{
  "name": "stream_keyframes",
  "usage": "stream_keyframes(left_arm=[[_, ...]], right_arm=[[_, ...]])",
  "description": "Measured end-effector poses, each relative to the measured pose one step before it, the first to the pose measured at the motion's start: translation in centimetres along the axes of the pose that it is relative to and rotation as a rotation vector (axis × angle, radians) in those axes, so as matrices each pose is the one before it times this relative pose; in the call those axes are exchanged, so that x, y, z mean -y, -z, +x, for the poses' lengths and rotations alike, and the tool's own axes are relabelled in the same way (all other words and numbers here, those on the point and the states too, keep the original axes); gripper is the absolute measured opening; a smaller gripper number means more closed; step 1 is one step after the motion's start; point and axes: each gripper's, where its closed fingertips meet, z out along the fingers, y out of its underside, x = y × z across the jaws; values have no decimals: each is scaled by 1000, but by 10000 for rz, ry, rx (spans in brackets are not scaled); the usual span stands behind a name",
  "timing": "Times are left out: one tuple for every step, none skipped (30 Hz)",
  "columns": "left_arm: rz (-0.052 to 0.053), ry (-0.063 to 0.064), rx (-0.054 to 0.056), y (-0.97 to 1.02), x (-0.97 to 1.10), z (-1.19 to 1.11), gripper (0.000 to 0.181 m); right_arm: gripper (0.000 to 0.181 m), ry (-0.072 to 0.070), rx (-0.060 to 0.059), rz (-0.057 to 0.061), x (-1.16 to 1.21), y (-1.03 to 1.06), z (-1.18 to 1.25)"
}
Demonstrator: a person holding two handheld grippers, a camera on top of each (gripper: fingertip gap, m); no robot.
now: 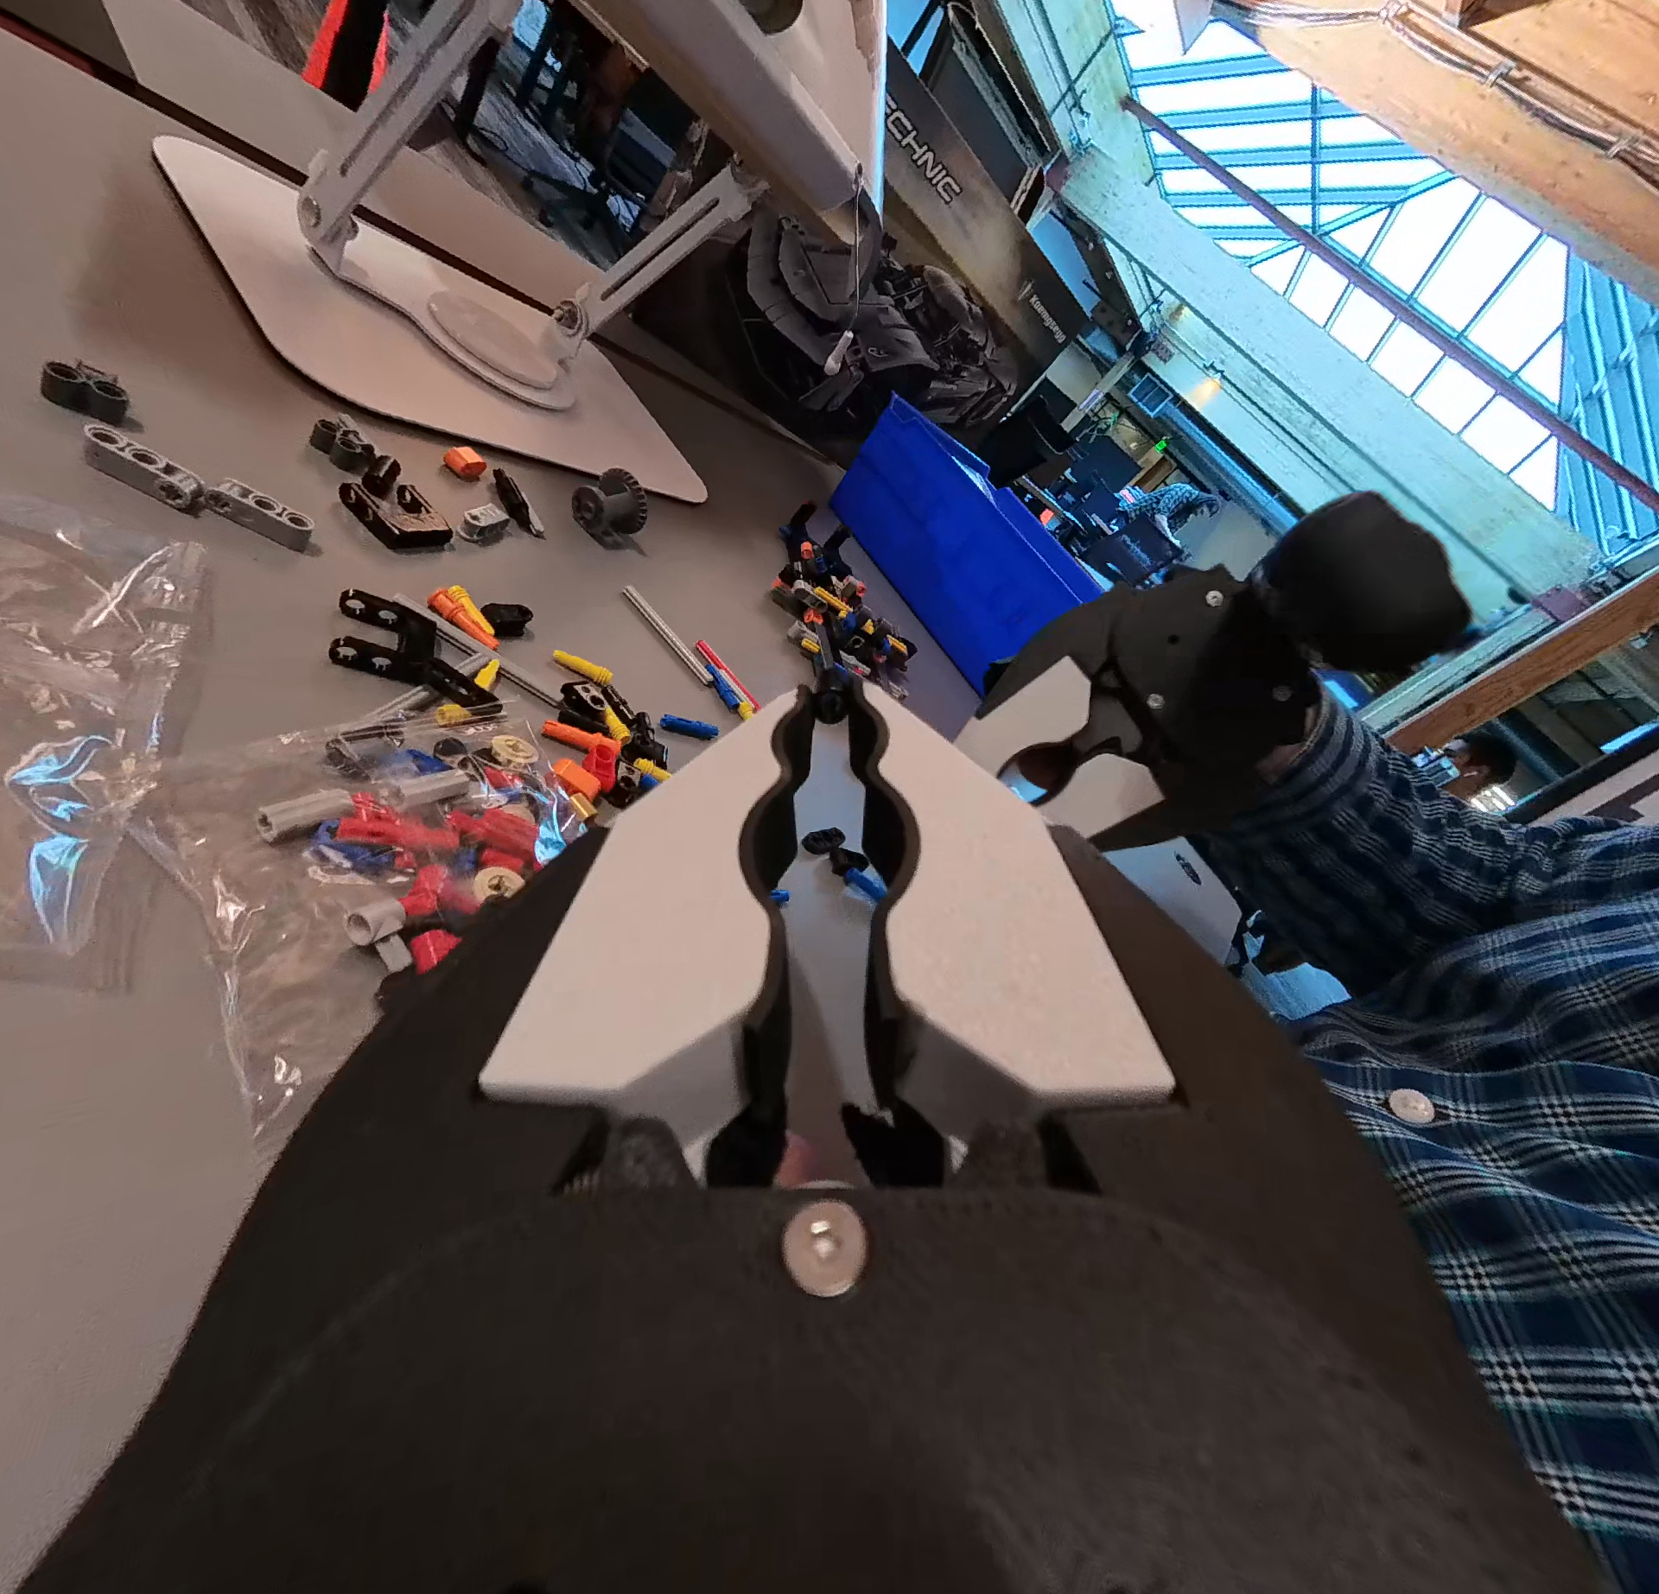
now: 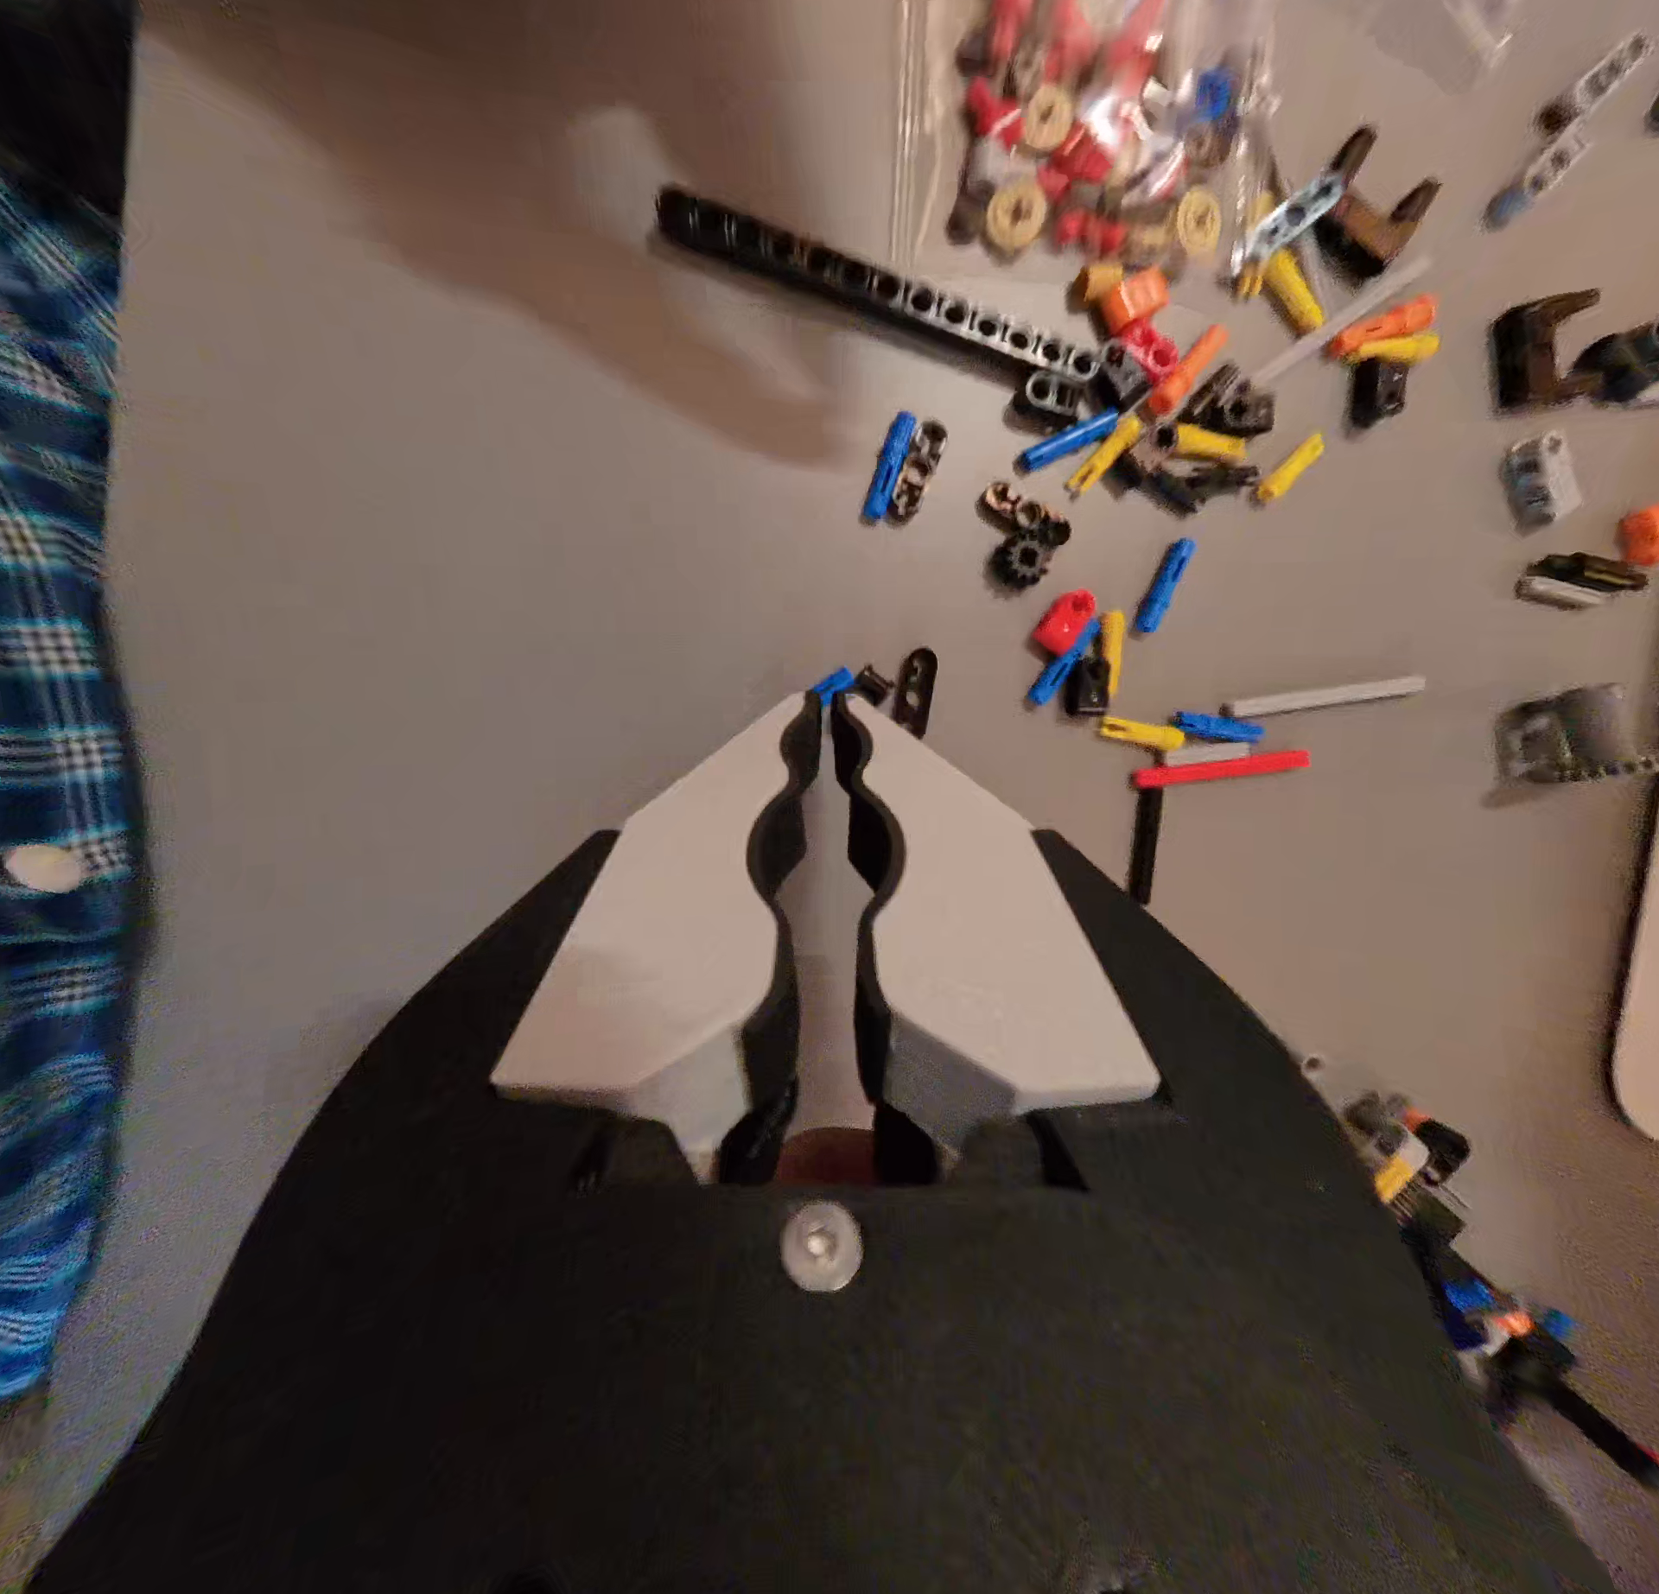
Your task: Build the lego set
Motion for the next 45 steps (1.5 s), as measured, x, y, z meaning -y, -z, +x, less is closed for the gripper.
stream_keyframes(left_arm=[[0,-21,-1,29,0,48,5],[5,-35,19,72,22,34,5],[8,-43,38,97,44,-7,5],[24,-25,32,109,69,-25,5],[21,-2,10,63,59,-13,5],[3,1,8,14,19,-47,5],[-15,1,4,-30,-39,-41,5],[-25,0,-12,-56,-51,-3,5],[-29,-12,-18,-67,-72,51,5],[-31,-28,-9,-63,-68,50,5],[-27,-36,3,-36,-55,30,5],[-8,-43,19,-6,-3,16,5],[-3,-50,28,18,21,-11,5],[3,-45,47,39,32,-56,5],[14,-24,39,21,52,-51,4],[14,-8,14,13,47,-16,4],[-1,-29,14,6,-3,-6,4],[-17,-42,23,-9,-9,-11,4],[-13,-31,17,-22,-23,-17,4],[-6,-13,8,-24,-8,-15,4],[-5,-8,10,-35,-2,-37,4],[-1,2,12,-29,12,-63,4],[2,10,0,-26,13,-53,4],[-1,14,-6,-17,-4,-44,4],[-4,18,-7,-26,-17,-25,4],[-10,9,-13,-19,-26,-7,4],[-11,-6,-12,-19,-23,29,4],[-5,-14,-6,4,-5,46,5],[3,-9,1,32,11,27,5],[12,-12,9,55,32,15,4],[8,-14,15,49,23,-4,5],[9,-8,12,38,28,-17,5],[5,-1,-2,4,3,7,5],[-11,-8,-4,-4,-25,14,5],[-23,-19,4,-27,-46,22,5],[-13,-15,1,-7,-31,25,5],[3,-13,-8,7,11,59,5],[2,-27,-5,22,19,50,5],[-4,-24,13,32,11,-28,4],[3,2,10,35,13,-47,4],[11,24,1,21,25,-70,4],[0,16,-2,3,1,-57,4],[-10,3,0,-7,-17,-43,4],[-10,0,-8,-5,-18,-16,4],[-15,-1,-10,-8,-13,-12,4]], right_arm=[[0,124,148,25,-70,-192,-106],[0,105,222,212,233,-20,-235],[0,260,228,184,212,56,-319],[0,438,105,122,96,56,-211],[0,419,-111,-19,-129,82,241],[2,520,-123,-134,-303,85,357],[4,763,-82,-12,-203,83,278],[6,733,31,68,-192,72,200],[8,523,194,-22,-308,9,87],[10,507,222,-114,-335,20,41],[11,666,107,-34,-73,99,66],[11,734,103,17,124,127,-32],[11,634,154,32,179,98,-103],[10,613,104,5,181,41,-51],[8,700,97,-183,-80,-68,-151],[7,634,-43,-274,-250,-126,15],[7,405,66,-208,-316,-138,-103],[7,325,6,-165,-342,-149,-43],[7,280,-47,-50,-139,-153,-60],[9,140,-34,46,116,-177,-93],[11,90,-31,110,281,-175,-143],[12,160,-120,-2,172,-170,-80],[12,124,-160,85,332,-39,18],[12,-106,-115,59,314,-24,98],[12,-115,-122,90,332,-36,112],[12,-154,-76,96,400,-56,44],[12,-219,-7,70,408,-66,-23],[14,-227,-38,-43,171,-31,88],[14,-54,30,-3,112,82,-48],[13,96,-66,150,284,217,40],[13,87,34,111,219,132,-55],[16,220,97,-10,-11,-4,-153],[19,291,21,-43,-93,-112,-10],[21,142,11,-60,-131,-136,174],[24,79,113,-69,-173,-138,115],[24,144,97,-42,-142,-130,108],[23,98,111,103,83,-82,88],[20,11,189,76,86,-110,-12],[16,67,184,36,4,-97,-12],[13,79,108,-15,-87,-106,96],[7,-36,131,-12,-140,-114,65],[4,-149,172,101,19,-64,-18],[4,-117,75,63,-16,-19,59],[3,-72,-42,40,28,-59,88],[2,-229,15,34,74,-43,14]])
